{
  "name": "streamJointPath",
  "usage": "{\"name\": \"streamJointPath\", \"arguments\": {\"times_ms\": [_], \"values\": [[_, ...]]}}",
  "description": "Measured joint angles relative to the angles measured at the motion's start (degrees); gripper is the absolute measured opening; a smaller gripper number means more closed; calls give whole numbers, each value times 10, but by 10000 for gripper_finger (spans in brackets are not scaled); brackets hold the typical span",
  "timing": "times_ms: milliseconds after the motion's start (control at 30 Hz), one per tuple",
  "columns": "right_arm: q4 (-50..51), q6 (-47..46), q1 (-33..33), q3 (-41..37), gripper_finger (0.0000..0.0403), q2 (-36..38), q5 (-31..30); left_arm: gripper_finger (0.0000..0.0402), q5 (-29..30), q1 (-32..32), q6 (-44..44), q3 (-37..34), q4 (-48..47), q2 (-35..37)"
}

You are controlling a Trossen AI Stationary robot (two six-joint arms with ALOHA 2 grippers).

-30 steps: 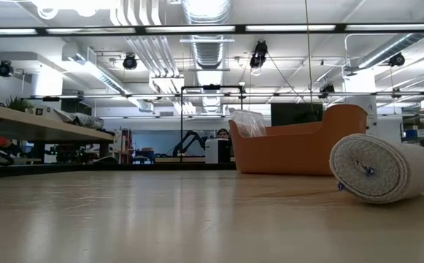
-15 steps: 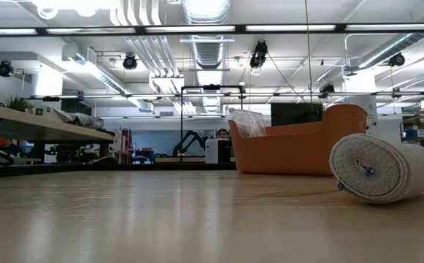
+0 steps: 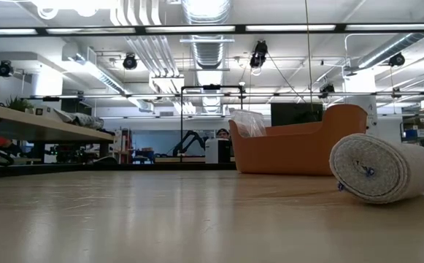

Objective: Roll bandage
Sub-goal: Open the transparent zip bag

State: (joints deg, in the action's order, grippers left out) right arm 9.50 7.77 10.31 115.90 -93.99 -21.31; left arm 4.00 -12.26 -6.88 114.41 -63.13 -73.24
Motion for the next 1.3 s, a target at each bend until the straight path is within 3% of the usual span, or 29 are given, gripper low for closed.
{"name": "streamJointPath", "arguments": {"times_ms": [267,433,700,900,1300], "values": [[26,-91,-9,-9,13,-6,67,0,-22,-1,-31,118,-160,-56],[120,-174,-9,-9,79,26,110,0,-36,0,-12,134,-169,-88],[363,-177,9,26,159,101,114,0,-37,5,-1,148,-163,-160],[515,-218,12,28,157,156,108,0,-18,11,12,189,-159,-215],[574,-192,30,19,160,120,128,0,11,13,21,201,-187,-270]]}}
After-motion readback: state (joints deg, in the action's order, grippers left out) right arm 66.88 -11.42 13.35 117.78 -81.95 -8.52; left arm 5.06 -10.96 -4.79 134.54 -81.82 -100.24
